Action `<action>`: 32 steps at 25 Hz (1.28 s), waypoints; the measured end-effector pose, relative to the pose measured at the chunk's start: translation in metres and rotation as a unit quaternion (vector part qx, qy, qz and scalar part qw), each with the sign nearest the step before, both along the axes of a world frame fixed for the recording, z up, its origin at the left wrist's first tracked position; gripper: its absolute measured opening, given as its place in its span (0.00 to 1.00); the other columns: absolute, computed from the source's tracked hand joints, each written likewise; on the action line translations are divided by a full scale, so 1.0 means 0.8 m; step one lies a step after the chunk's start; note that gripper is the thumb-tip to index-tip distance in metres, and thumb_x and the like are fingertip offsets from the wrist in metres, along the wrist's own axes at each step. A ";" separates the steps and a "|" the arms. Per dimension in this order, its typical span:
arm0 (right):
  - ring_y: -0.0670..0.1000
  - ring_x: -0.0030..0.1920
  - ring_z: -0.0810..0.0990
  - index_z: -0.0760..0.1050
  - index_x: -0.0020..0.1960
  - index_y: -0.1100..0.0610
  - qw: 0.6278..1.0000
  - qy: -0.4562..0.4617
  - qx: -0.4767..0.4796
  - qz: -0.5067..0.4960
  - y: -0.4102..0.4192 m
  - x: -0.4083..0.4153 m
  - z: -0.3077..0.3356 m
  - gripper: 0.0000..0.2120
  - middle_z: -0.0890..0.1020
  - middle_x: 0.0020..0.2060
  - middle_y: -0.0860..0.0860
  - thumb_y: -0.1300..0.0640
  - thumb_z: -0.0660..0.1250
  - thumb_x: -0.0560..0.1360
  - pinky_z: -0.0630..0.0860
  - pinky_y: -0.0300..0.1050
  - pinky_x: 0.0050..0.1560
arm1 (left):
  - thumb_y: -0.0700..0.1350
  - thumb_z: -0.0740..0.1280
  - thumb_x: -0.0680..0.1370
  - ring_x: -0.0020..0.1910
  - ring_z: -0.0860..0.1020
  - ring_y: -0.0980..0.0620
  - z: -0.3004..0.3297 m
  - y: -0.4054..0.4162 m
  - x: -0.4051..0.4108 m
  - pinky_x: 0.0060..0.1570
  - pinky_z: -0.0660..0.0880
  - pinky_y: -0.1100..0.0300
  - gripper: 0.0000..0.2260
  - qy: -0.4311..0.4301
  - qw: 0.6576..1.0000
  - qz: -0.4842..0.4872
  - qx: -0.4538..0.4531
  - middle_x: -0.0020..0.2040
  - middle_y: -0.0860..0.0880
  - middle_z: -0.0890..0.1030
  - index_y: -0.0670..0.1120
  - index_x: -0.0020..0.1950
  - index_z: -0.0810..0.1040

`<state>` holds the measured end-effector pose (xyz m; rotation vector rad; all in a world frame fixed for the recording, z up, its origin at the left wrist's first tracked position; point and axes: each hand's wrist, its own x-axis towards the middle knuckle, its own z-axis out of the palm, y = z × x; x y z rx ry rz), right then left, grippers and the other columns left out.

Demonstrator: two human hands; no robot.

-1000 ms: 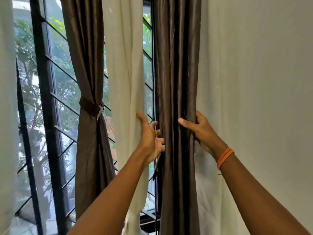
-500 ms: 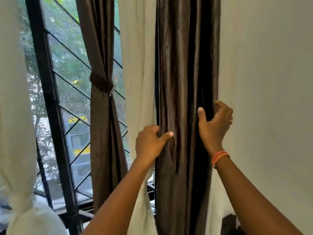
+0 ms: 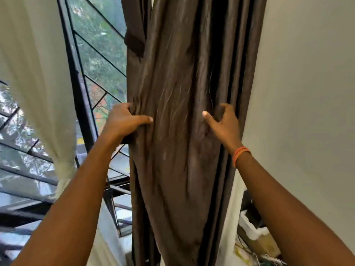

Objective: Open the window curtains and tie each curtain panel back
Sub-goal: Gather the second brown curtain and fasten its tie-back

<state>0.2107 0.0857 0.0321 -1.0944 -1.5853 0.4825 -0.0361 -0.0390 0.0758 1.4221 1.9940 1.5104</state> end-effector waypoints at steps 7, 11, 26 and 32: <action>0.46 0.70 0.71 0.64 0.72 0.49 0.955 -0.175 0.016 0.241 -0.026 -0.075 -0.043 0.35 0.71 0.70 0.49 0.35 0.69 0.71 0.71 0.53 0.69 | 0.44 0.74 0.74 0.49 0.83 0.41 -0.124 -0.012 0.042 0.49 0.80 0.47 0.11 -0.165 0.960 -0.179 -0.137 0.47 0.40 0.85 0.39 0.52 0.82; 0.68 0.75 0.58 0.56 0.77 0.47 0.946 -0.299 -0.126 0.005 0.050 -0.020 -0.091 0.37 0.40 0.79 0.58 0.40 0.68 0.74 0.62 0.69 0.70 | 0.49 0.66 0.79 0.44 0.79 0.40 -0.118 -0.026 -0.044 0.41 0.69 0.55 0.13 0.031 0.984 0.176 -0.001 0.41 0.40 0.80 0.39 0.45 0.81; 0.55 0.46 0.77 0.65 0.61 0.62 0.999 -0.007 -0.027 0.027 0.022 -0.036 -0.143 0.24 0.75 0.46 0.52 0.59 0.74 0.73 0.69 0.40 0.44 | 0.49 0.61 0.82 0.40 0.77 0.36 -0.228 -0.072 -0.106 0.38 0.66 0.49 0.18 -0.008 0.972 0.236 -0.015 0.35 0.36 0.76 0.42 0.34 0.71; 0.47 0.32 0.75 0.61 0.65 0.55 0.985 0.071 -0.149 0.059 -0.007 -0.081 -0.155 0.27 0.74 0.31 0.49 0.63 0.71 0.72 0.71 0.42 0.40 | 0.55 0.68 0.77 0.45 0.81 0.47 -0.258 -0.039 -0.023 0.35 0.70 0.62 0.12 0.009 0.996 0.024 -0.088 0.41 0.49 0.80 0.47 0.46 0.78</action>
